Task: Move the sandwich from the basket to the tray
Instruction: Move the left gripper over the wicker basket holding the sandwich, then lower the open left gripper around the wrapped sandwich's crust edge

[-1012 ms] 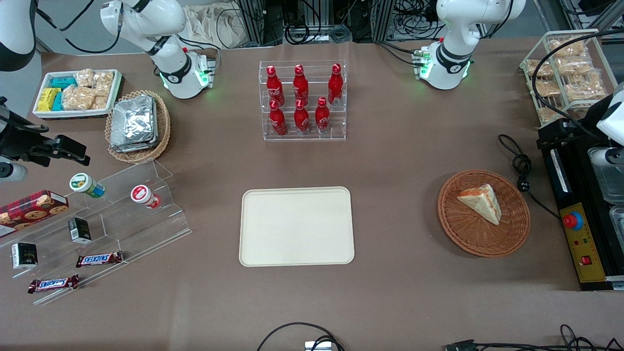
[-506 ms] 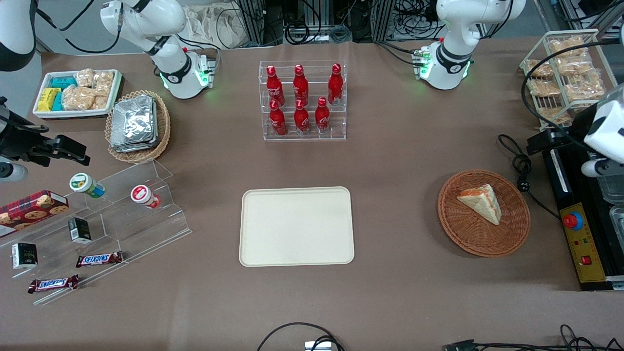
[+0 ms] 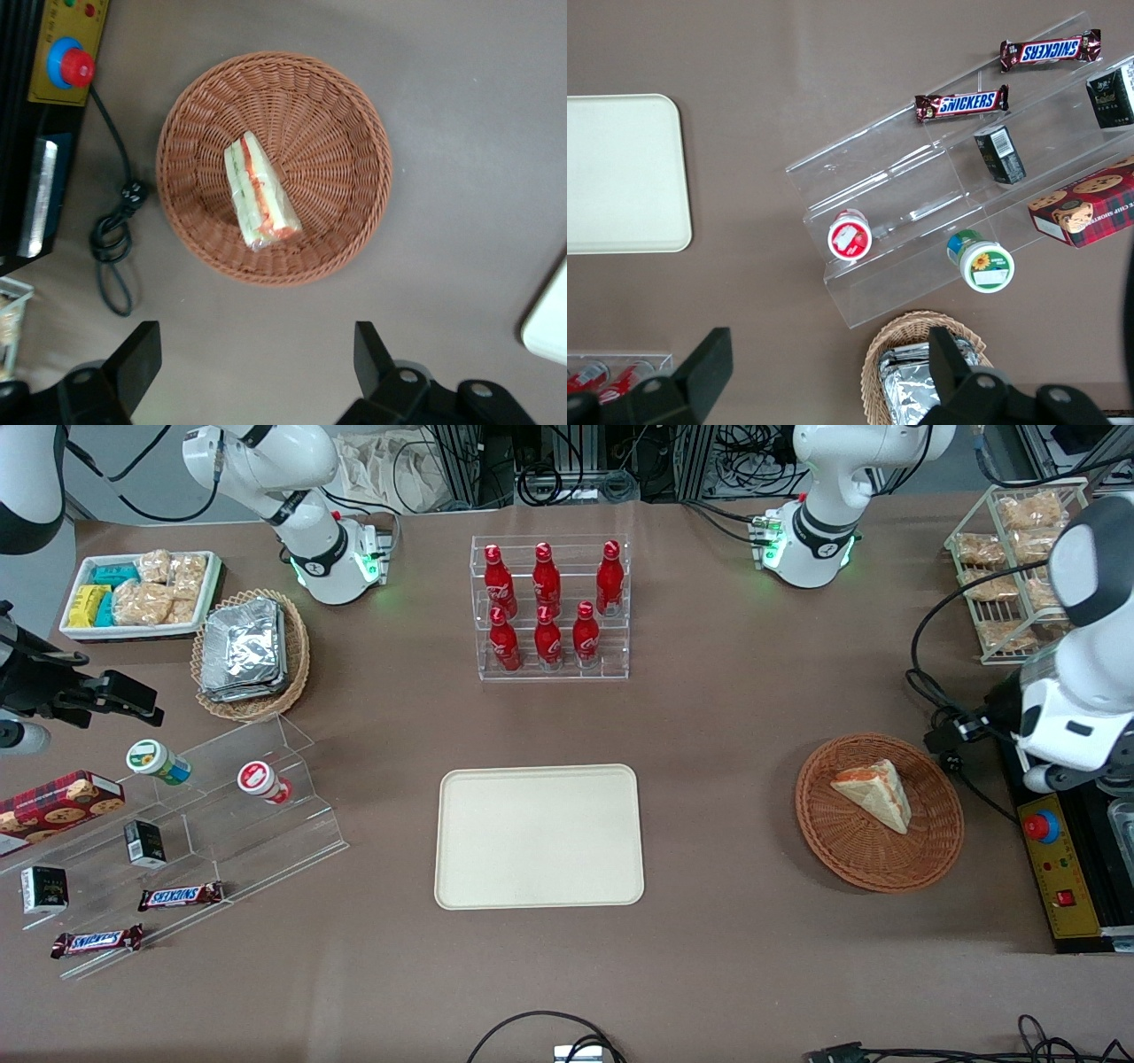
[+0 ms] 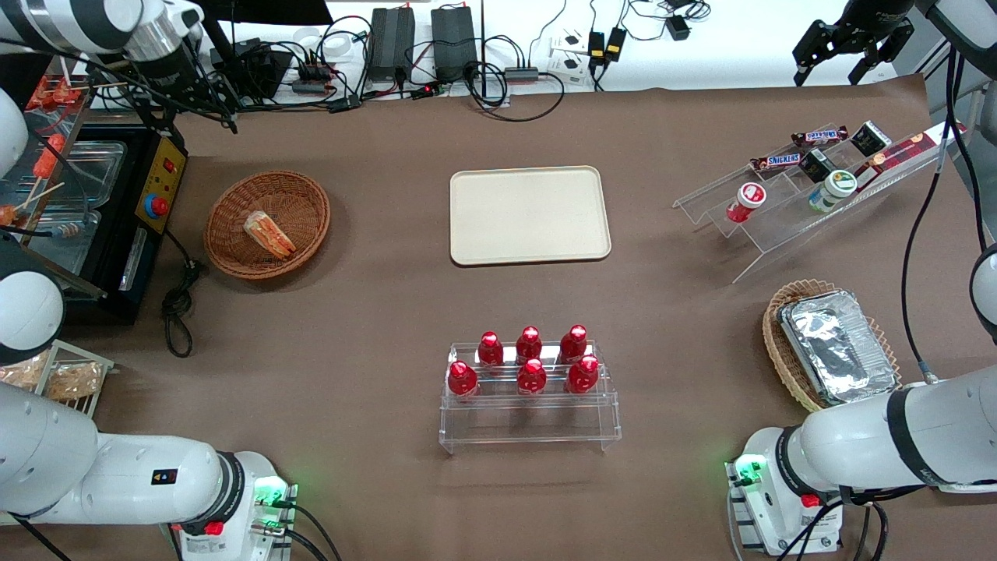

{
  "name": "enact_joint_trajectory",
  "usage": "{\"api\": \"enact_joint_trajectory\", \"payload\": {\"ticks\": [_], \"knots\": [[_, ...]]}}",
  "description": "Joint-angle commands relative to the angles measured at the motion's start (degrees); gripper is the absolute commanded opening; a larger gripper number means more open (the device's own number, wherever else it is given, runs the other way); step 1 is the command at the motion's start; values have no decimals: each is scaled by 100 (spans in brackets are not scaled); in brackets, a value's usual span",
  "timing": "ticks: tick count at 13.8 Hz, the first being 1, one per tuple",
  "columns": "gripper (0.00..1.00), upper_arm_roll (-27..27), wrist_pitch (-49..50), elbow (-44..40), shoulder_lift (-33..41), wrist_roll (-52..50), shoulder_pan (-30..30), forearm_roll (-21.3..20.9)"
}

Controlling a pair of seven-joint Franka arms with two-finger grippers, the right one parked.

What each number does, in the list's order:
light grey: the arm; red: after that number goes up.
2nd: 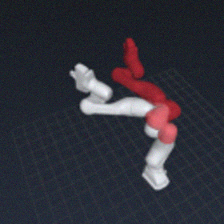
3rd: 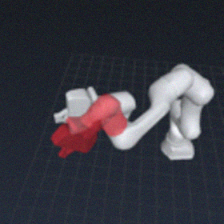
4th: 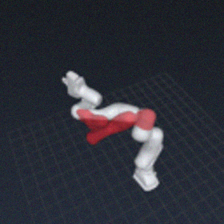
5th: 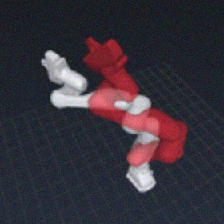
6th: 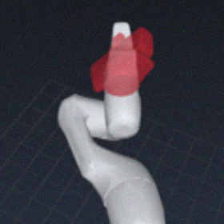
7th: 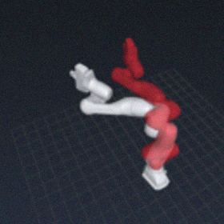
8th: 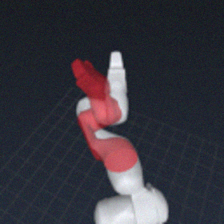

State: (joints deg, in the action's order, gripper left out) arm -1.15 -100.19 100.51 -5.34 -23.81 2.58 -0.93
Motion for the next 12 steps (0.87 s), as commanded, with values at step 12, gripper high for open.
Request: {"api": "enact_joint_trajectory", "payload": {"ticks": [12], "knots": [[99,-34,-3348,2948,412,-1994,-74,-65]]}}
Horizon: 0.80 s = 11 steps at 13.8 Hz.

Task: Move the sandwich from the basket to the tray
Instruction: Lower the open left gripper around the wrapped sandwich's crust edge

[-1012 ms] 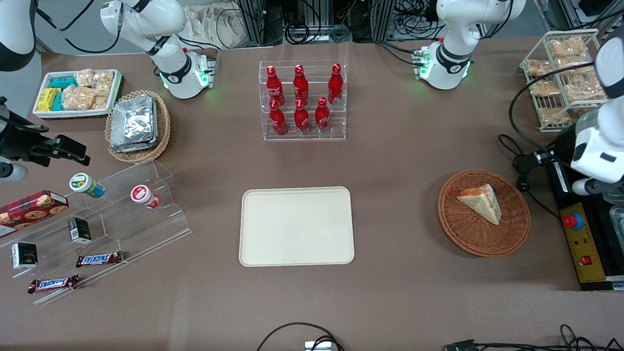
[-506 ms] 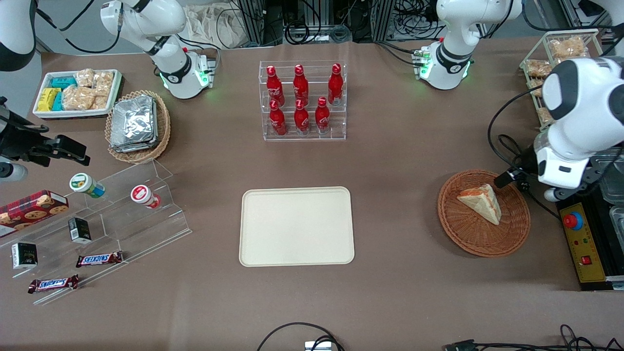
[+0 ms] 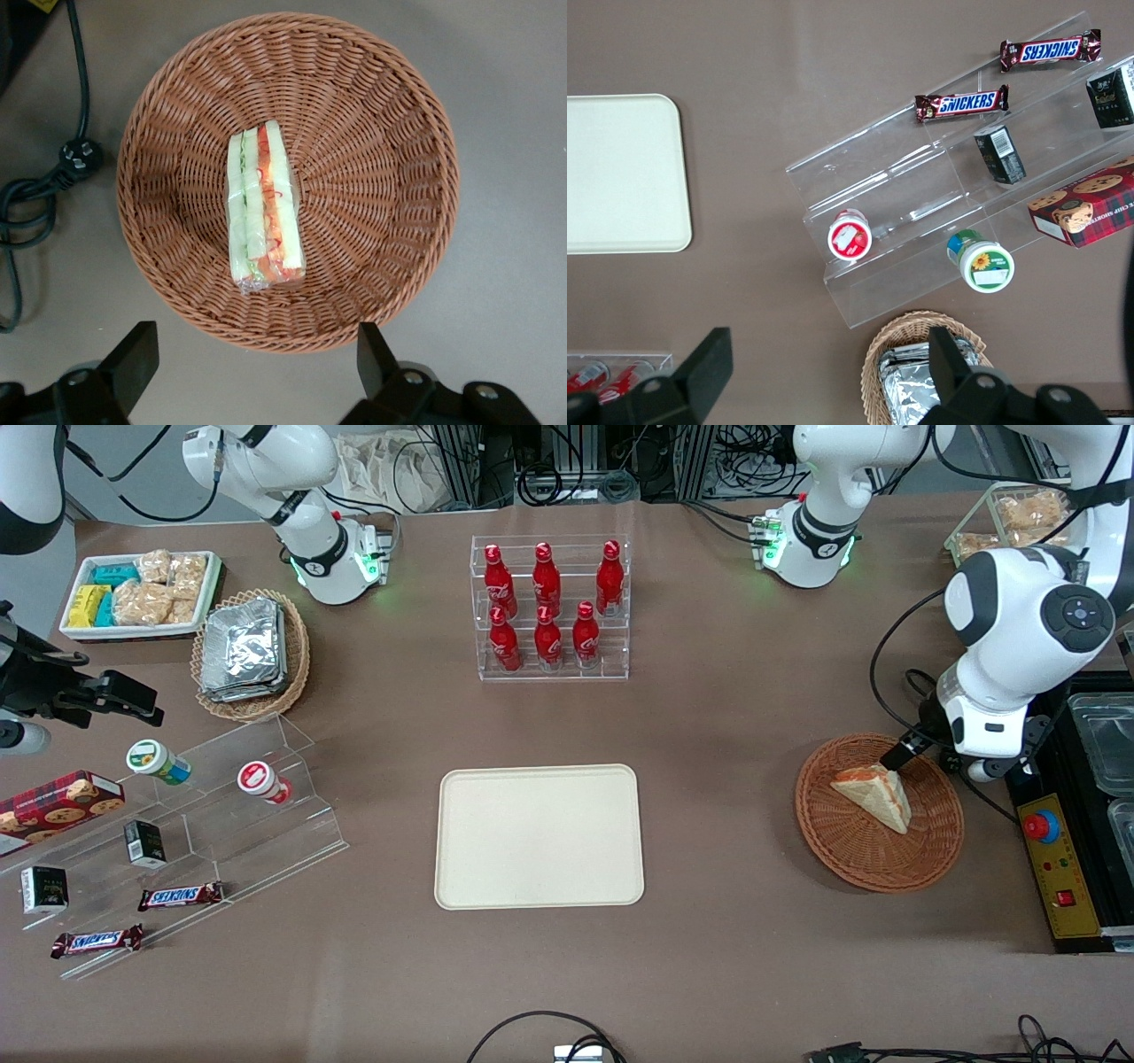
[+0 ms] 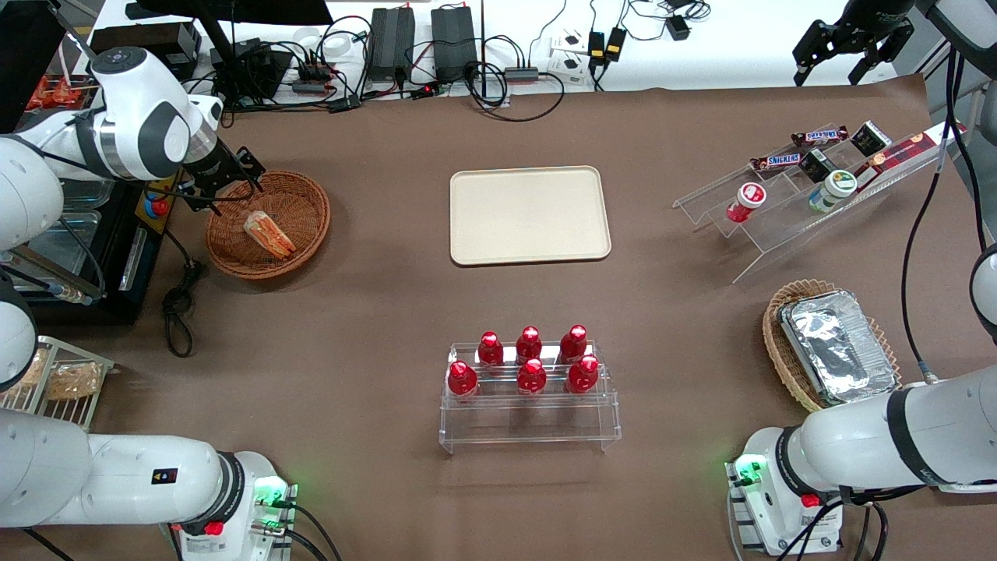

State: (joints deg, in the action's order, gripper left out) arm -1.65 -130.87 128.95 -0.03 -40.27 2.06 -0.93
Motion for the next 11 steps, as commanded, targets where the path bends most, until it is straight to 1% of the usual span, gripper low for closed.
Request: {"api": "enact_joint_trajectory", "payload": {"ticks": [1,3,5,9,11], "knots": [[99,16,-429,122,-242,-411,-21,-65],[99,7,-684,227,-357,-438,-21,-65],[100,-133,-834,271,-471,-438,-21,-74],[100,-151,-1151,271,-743,-455,-21,-65],[100,-151,-1317,262,-866,-674,-13,-65]]}}
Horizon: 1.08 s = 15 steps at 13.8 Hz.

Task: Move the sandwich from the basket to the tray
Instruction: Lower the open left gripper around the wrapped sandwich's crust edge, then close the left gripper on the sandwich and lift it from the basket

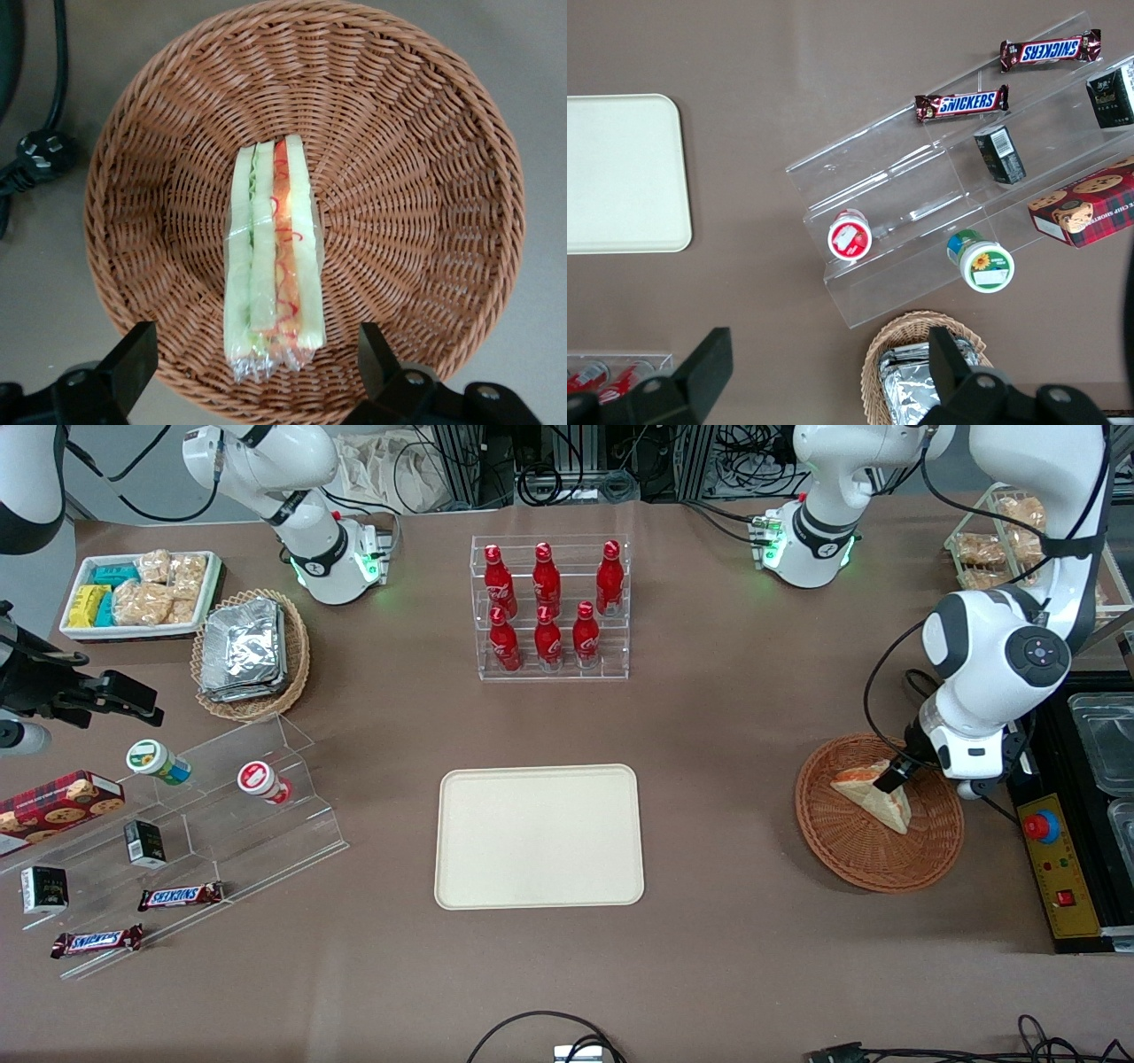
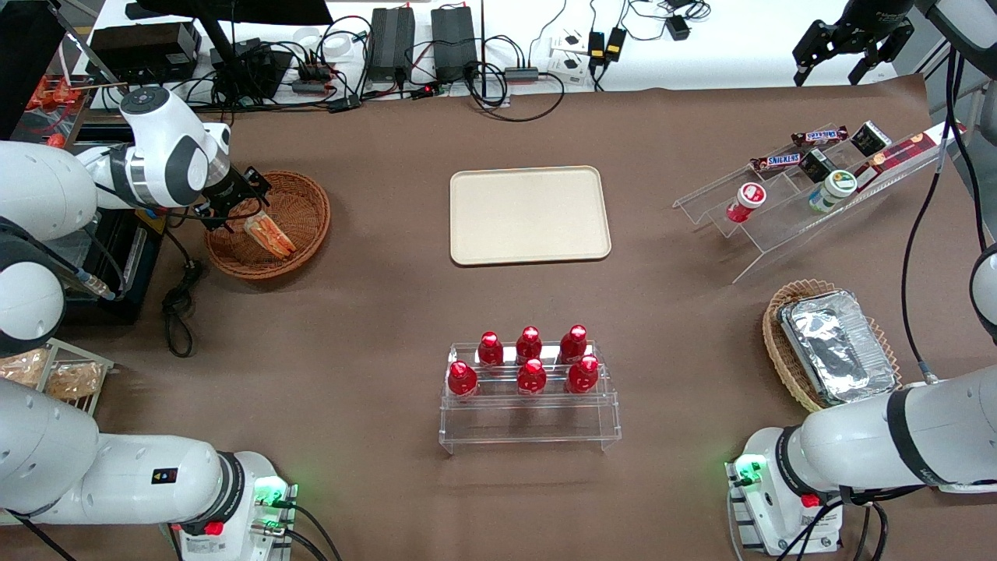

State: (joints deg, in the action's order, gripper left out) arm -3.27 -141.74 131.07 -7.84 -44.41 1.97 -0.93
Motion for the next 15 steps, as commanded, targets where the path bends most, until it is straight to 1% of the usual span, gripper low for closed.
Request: {"api": "enact_joint_trajectory", "payload": {"ticks": [1,9,12,14,15], "knots": [[100,10,-318,51,-156,-348,-4,-65],[100,10,-916,103,-613,-647,14,-65],[100,10,-969,112,-701,-683,49,-65],[99,10,-1074,121,-780,-683,49,-65],[96,10,-1127,130,-815,-683,49,-65]]}}
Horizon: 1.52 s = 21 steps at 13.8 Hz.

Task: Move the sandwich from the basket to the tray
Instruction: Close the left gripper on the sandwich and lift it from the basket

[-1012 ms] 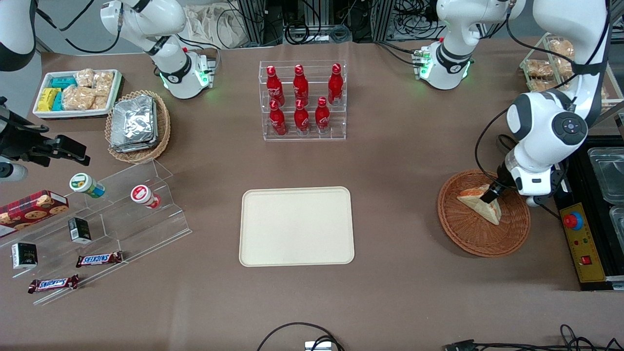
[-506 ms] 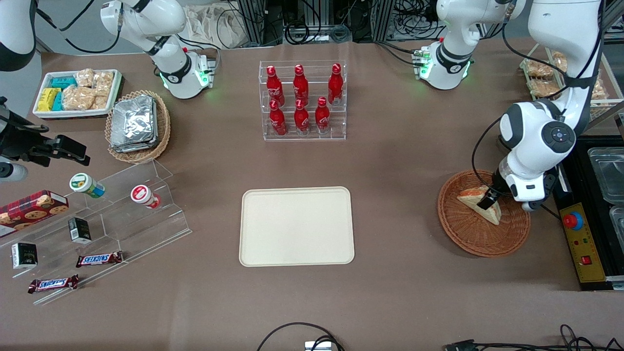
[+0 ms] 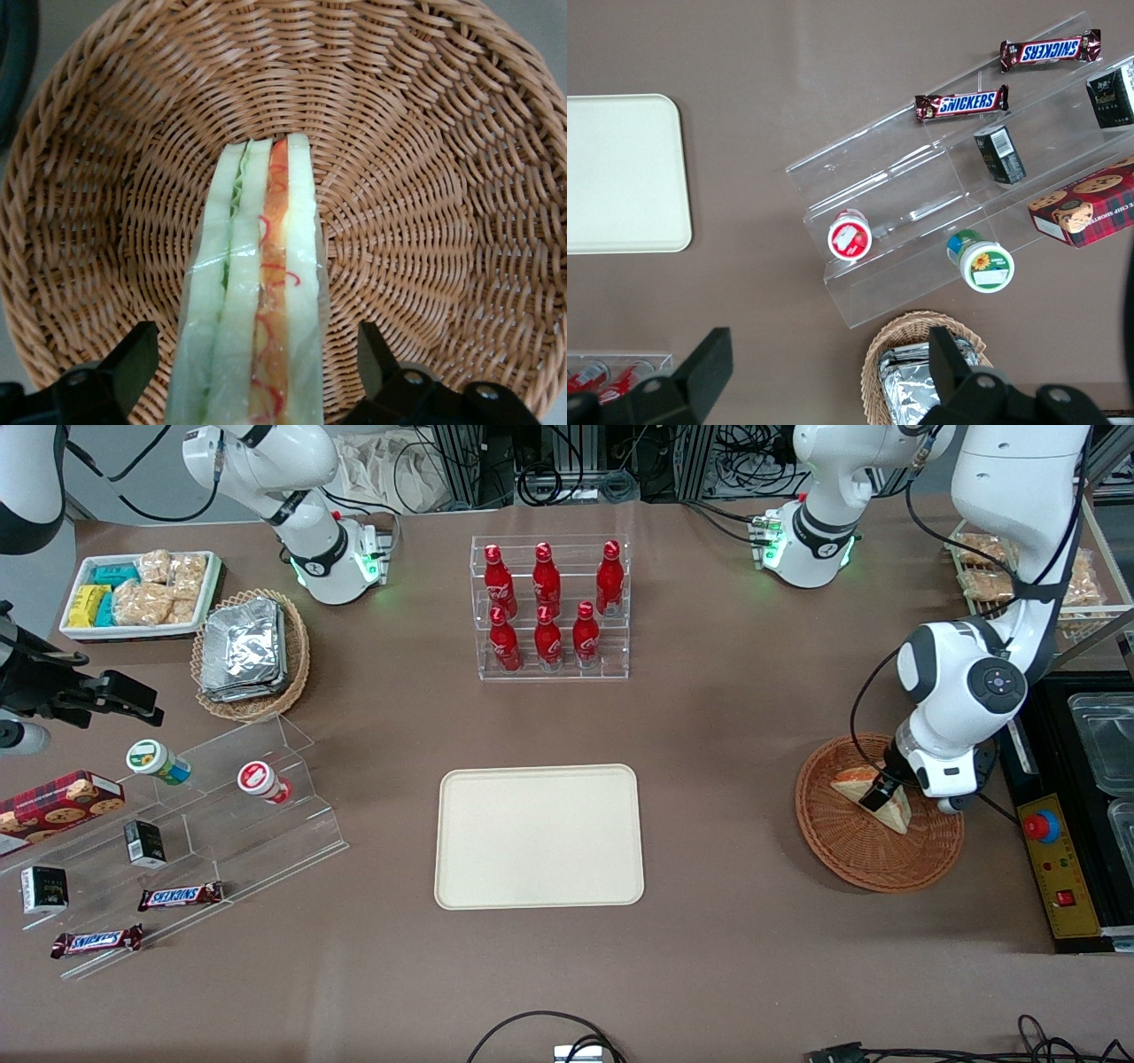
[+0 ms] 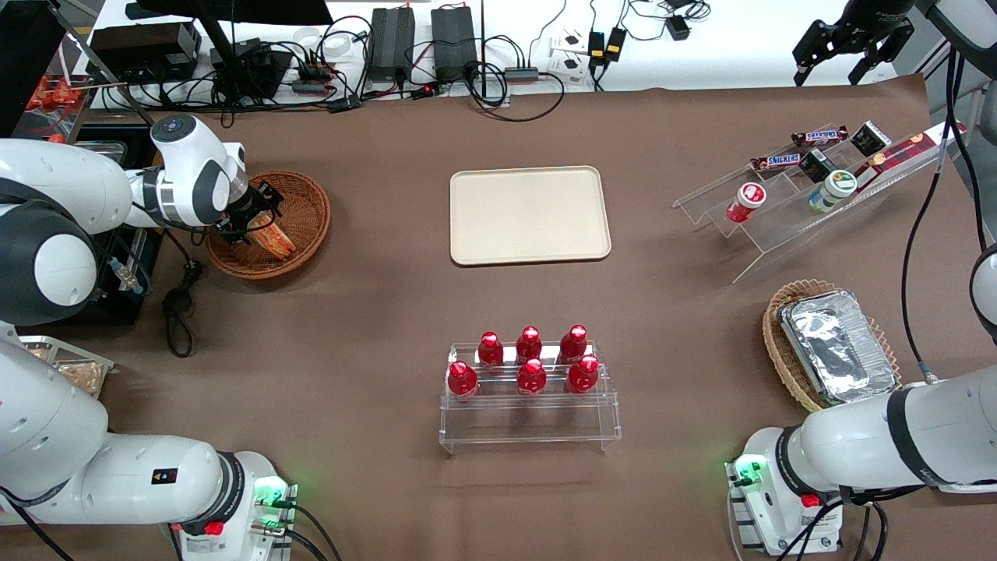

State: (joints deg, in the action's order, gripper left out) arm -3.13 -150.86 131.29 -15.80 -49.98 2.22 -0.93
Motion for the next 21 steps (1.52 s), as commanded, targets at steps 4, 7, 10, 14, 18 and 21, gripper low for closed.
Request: {"api": "enact_joint_trajectory", "payload": {"ticks": [4,7,10,14,18,21], "knots": [[40,-4,-251,125,-90,-91,33,-83],[13,-4,-251,133,-99,-21,41,-100],[11,5,107,98,181,443,41,-100],[12,5,986,37,875,2014,24,-100],[14,5,1470,-42,1438,3992,-29,-91],[13,31,1874,-357,1527,4873,23,-91]]}}
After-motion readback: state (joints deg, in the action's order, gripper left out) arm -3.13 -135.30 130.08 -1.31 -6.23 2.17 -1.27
